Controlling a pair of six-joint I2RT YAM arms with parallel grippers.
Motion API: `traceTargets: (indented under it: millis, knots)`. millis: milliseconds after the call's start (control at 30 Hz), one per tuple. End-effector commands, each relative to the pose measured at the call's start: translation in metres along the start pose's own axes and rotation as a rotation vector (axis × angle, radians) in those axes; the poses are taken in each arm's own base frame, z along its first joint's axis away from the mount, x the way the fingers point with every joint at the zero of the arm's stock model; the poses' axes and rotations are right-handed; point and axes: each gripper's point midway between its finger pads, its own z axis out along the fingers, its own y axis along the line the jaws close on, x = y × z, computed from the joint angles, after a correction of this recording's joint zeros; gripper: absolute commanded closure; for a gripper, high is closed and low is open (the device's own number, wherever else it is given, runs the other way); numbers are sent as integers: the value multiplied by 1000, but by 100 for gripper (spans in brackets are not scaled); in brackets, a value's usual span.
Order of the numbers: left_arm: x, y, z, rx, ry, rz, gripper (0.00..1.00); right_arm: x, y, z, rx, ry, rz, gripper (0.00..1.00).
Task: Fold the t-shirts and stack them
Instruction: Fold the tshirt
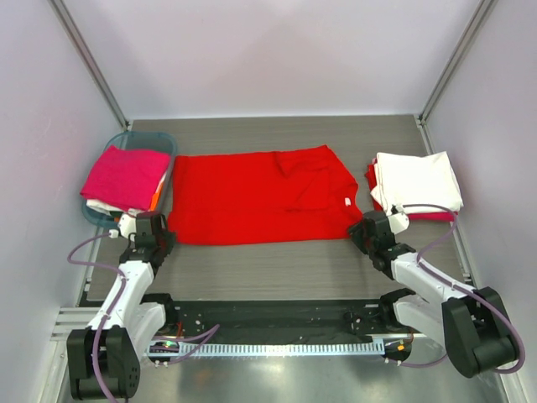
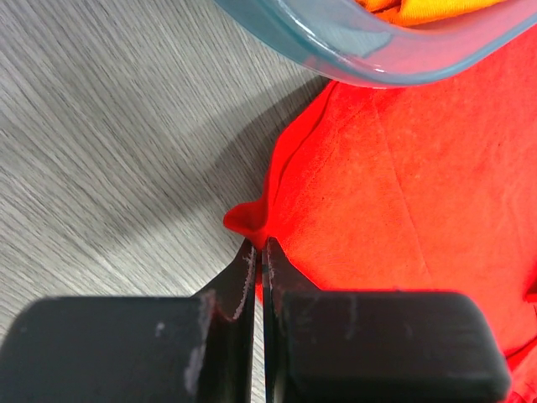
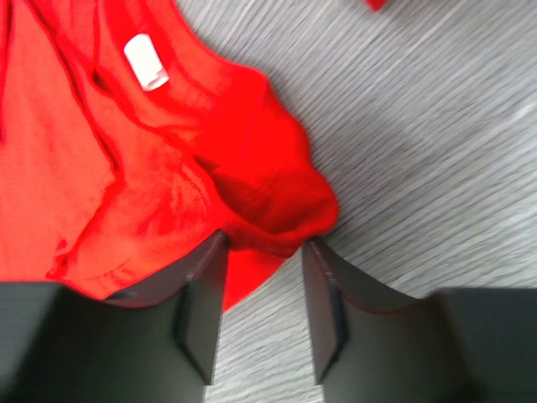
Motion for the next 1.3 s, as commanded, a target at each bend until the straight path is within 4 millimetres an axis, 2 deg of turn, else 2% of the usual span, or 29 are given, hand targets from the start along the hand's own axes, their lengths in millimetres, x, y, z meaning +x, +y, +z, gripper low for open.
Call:
traceTargets:
  millis: [0,67,100,200,300,433,567,667,700,733,767,800,833,867,900,933,967,1000,1067,1100,1133,1167,1200,1233,1267]
  knots:
    - [-12,-11,-5,21,-30,1,100,-19,-4,5,38,-102,9,56]
    - [-12,-11,-6,19,-29,7,100,-27,-3,4,48,-134,11,66]
    - [-12,-10,-6,18,-28,11,100,-29,-5,3,57,-142,9,81]
    - [-11,-10,-6,13,-22,12,100,-37,1,-2,33,-169,2,99]
    - [-10,-11,-7,5,0,17,100,-46,6,-9,28,-197,-13,99]
    - [-12,-17,-10,12,3,19,100,-47,0,-16,46,-192,-49,99]
    - [-15,-26,-9,41,-3,16,100,-44,-4,-13,62,-181,-60,99]
    - [-24,-37,-6,33,-14,8,100,-50,9,-11,58,-190,-51,99]
    - [-27,-39,-3,3,-12,13,100,-64,30,-14,24,-212,-40,99]
    - [-44,-60,-10,33,-42,2,100,-68,40,-11,24,-210,-49,99]
    - [-50,-63,-12,13,-34,-3,100,-77,55,-13,2,-222,-49,99]
    - [-57,-71,-14,9,-32,-10,100,-100,93,-24,-64,-259,-30,99]
    - [-78,-99,-27,63,-62,-29,100,-110,109,-28,-87,-269,-37,99]
    - [-84,-104,-33,62,-53,-36,100,-116,124,-30,-108,-267,-41,99]
    - [-93,-113,-41,77,-64,-31,100,-133,151,-43,-157,-290,-24,99]
    - [-106,-128,-53,114,-89,-31,100,-139,160,-47,-171,-298,-22,99]
    - [-108,-129,-58,119,-91,-23,100,-144,166,-51,-182,-302,-21,99]
    - [-110,-130,-62,121,-100,-18,100,-146,166,-55,-179,-304,-24,99]
    - [-106,-115,-64,97,-104,3,100,-140,152,-54,-148,-295,-12,99]
    - [-102,-106,-62,78,-102,8,100,-128,130,-50,-109,-279,-12,99]
    - [-86,-85,-51,33,-69,17,100,-120,117,-48,-93,-265,-8,99]
    - [-79,-76,-51,30,-58,15,100,-112,106,-46,-82,-253,16,99]
    - [-68,-66,-46,20,-22,14,100,-97,83,-46,-65,-229,21,99]
    - [-46,-41,-36,-26,28,17,100,-89,71,-45,-54,-216,31,99]
    - [-40,-34,-35,-20,36,4,100,-72,44,-39,-7,-186,41,99]
